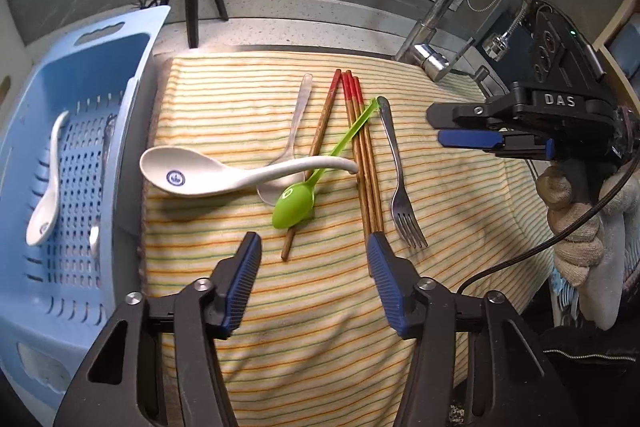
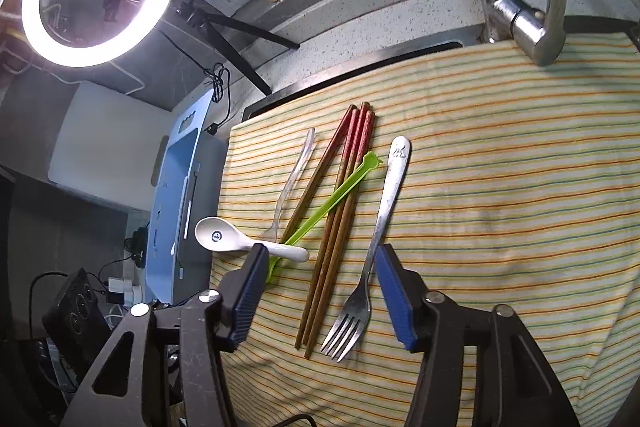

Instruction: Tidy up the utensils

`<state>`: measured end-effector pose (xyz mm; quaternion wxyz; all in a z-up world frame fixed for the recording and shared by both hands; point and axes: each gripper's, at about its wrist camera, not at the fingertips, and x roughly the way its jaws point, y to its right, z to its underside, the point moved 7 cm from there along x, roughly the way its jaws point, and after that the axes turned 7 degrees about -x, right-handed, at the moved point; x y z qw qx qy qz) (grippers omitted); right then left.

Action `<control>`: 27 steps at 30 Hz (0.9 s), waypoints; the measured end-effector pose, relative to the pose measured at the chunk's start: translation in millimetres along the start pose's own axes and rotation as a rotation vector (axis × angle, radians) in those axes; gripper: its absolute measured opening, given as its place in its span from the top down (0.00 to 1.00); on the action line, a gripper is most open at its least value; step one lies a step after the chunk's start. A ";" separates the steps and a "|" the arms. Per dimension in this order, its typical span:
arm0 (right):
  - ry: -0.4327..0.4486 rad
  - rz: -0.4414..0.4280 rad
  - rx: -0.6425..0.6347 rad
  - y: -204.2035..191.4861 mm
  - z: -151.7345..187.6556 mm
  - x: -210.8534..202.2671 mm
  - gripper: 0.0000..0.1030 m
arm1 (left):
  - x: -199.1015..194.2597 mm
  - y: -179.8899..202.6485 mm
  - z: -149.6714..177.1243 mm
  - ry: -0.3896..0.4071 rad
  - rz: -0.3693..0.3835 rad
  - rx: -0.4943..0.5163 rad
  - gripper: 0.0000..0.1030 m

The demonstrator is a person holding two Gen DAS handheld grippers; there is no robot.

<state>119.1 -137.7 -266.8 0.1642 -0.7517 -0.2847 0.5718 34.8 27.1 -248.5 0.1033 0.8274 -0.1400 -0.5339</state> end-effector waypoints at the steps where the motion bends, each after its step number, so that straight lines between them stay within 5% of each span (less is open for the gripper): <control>1: -0.010 -0.006 0.006 0.5 -0.1 3.0 0.61 | 1.1 1.7 -1.5 -0.003 0.005 0.007 0.58; 7: -0.077 0.009 0.011 2.6 -1.0 27.0 0.79 | 20.1 19.5 -3.6 -0.063 0.069 0.041 0.78; 17: -0.137 0.111 -0.031 4.7 -8.0 53.8 0.85 | 56.4 42.2 -10.3 -0.131 0.073 0.098 0.85; 27: -0.160 0.107 0.024 15.7 -12.8 64.3 0.86 | 80.2 44.7 -19.7 -0.154 0.025 0.128 0.87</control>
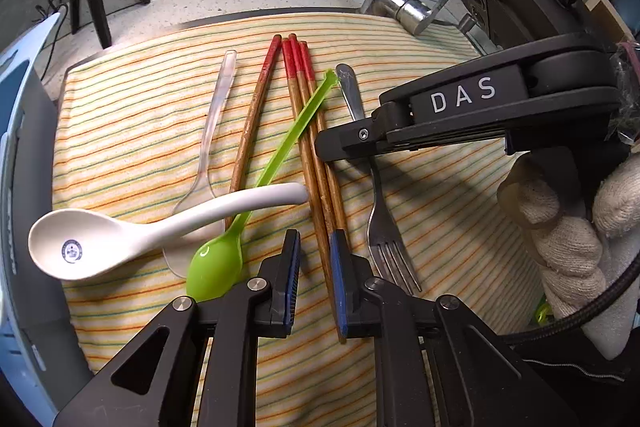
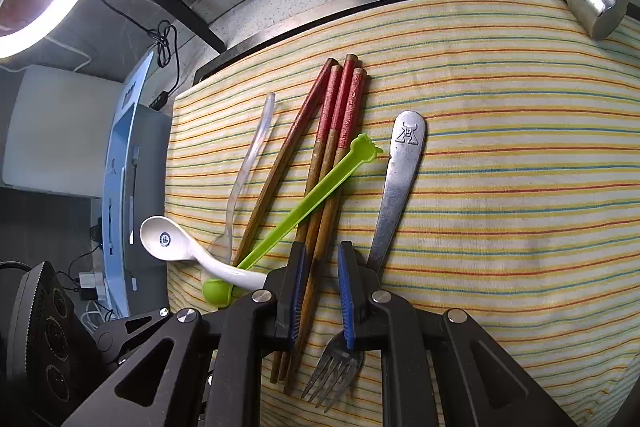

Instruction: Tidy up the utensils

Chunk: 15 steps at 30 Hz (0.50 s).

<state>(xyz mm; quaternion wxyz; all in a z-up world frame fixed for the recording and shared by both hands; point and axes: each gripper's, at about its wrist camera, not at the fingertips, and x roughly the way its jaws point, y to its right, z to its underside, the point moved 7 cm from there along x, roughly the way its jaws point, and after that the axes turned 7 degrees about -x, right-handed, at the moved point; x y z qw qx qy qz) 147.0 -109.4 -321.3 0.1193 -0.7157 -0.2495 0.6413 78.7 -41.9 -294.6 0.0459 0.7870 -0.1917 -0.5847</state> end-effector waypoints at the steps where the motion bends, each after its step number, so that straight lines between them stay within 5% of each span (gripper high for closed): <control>1: -0.003 -0.001 0.002 -0.2 -0.7 1.2 0.86 | 1.5 -0.1 -1.4 -0.002 -0.001 0.001 0.87; 11: -0.011 0.088 -0.066 0.4 -5.0 1.1 0.89 | 7.5 -2.2 -10.5 -0.004 -0.063 0.055 0.87; 15: -0.016 0.060 -0.051 4.4 -4.9 1.1 0.90 | 9.1 -0.9 -12.9 -0.011 -0.080 0.078 0.87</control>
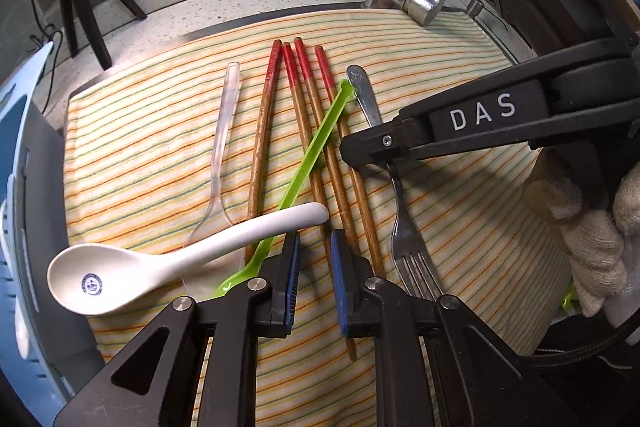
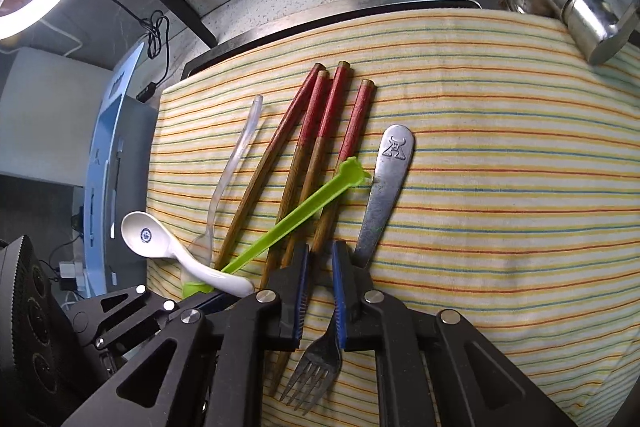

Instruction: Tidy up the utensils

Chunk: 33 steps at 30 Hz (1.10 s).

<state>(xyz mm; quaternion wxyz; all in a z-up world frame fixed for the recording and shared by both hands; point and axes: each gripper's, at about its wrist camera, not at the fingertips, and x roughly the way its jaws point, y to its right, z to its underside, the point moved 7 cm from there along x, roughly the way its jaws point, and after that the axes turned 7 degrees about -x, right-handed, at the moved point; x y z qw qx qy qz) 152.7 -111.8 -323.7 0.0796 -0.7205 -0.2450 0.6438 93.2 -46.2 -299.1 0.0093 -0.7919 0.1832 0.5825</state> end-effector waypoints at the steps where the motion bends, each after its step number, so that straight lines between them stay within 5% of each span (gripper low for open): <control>1: 0.000 -0.002 0.001 -0.4 -0.4 0.4 0.90 | 1.3 1.0 -0.7 -0.004 -0.003 0.005 0.87; 24: -0.002 -0.037 0.046 8.2 -2.9 0.5 0.94 | 27.1 1.9 -35.5 -0.059 -0.104 0.070 0.92; 33: 0.035 -0.146 0.121 14.5 5.7 -6.1 0.94 | 20.6 0.0 -26.6 -0.056 -0.046 0.034 0.95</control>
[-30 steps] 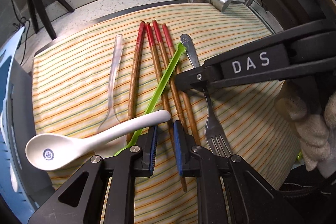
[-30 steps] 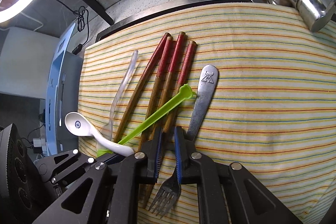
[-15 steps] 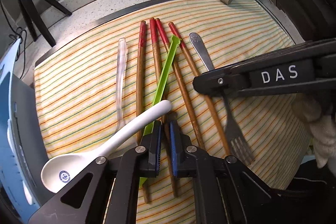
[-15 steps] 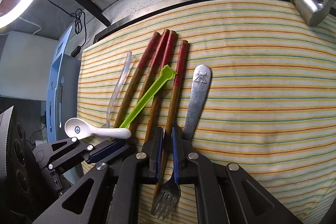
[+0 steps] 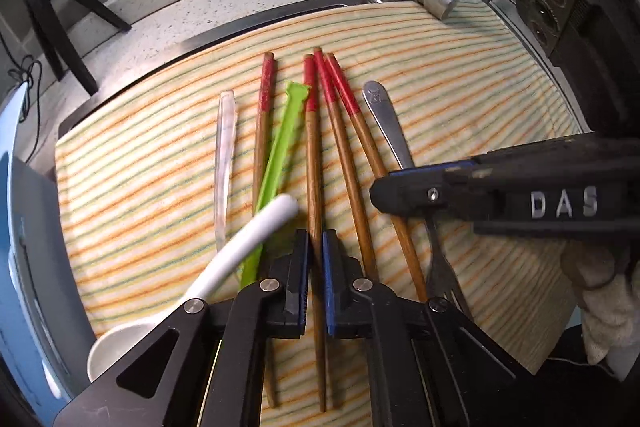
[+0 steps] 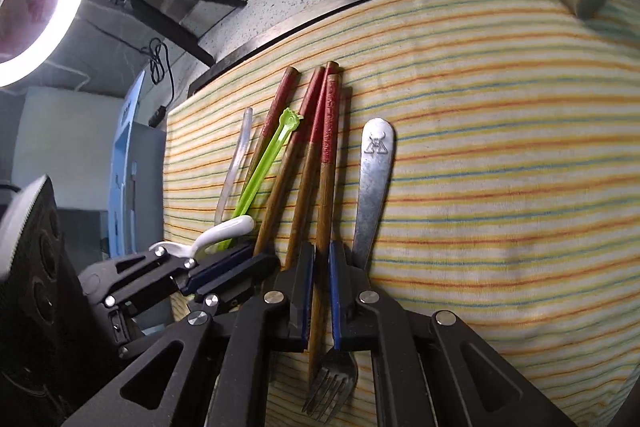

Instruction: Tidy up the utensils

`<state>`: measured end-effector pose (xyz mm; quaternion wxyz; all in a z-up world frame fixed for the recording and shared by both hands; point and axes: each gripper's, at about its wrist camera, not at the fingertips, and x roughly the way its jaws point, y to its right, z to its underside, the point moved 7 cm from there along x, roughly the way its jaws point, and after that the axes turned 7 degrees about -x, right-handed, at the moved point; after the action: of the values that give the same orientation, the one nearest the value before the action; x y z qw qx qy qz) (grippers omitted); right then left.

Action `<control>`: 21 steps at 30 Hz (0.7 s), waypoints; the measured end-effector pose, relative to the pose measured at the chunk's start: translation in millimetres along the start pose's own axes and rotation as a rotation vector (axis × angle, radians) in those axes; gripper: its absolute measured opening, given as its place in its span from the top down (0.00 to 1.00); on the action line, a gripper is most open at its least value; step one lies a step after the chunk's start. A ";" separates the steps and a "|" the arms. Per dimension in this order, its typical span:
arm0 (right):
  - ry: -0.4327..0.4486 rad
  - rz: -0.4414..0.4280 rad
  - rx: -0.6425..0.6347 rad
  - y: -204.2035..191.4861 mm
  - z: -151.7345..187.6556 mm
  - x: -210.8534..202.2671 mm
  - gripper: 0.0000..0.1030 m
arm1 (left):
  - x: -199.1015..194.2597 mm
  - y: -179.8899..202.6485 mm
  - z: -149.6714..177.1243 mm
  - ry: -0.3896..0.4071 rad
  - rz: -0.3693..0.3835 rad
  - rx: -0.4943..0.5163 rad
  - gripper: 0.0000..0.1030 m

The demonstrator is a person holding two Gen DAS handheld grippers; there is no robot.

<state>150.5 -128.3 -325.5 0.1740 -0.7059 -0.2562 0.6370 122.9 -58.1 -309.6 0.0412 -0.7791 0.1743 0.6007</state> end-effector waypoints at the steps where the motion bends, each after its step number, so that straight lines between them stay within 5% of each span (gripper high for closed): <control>1: -0.001 -0.021 0.011 0.0 2.5 -1.4 0.94 | -2.4 0.2 4.8 -0.002 0.018 -0.019 0.95; 3: 0.003 -0.051 0.025 0.2 7.5 -6.6 0.94 | -7.8 1.4 16.5 -0.013 0.100 -0.078 0.95; 12: 0.041 -0.137 0.064 -0.5 26.2 -31.4 0.94 | -42.7 3.4 52.9 0.053 0.224 -0.198 0.95; 21: 0.109 -0.163 -0.024 -44.8 9.3 -59.9 0.94 | -99.3 -40.0 57.5 0.185 0.187 -0.245 0.95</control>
<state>131.6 -127.7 -252.5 0.2306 -0.7184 -0.3106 0.5781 61.1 17.1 -236.9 -0.1264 -0.8106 0.1744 0.5446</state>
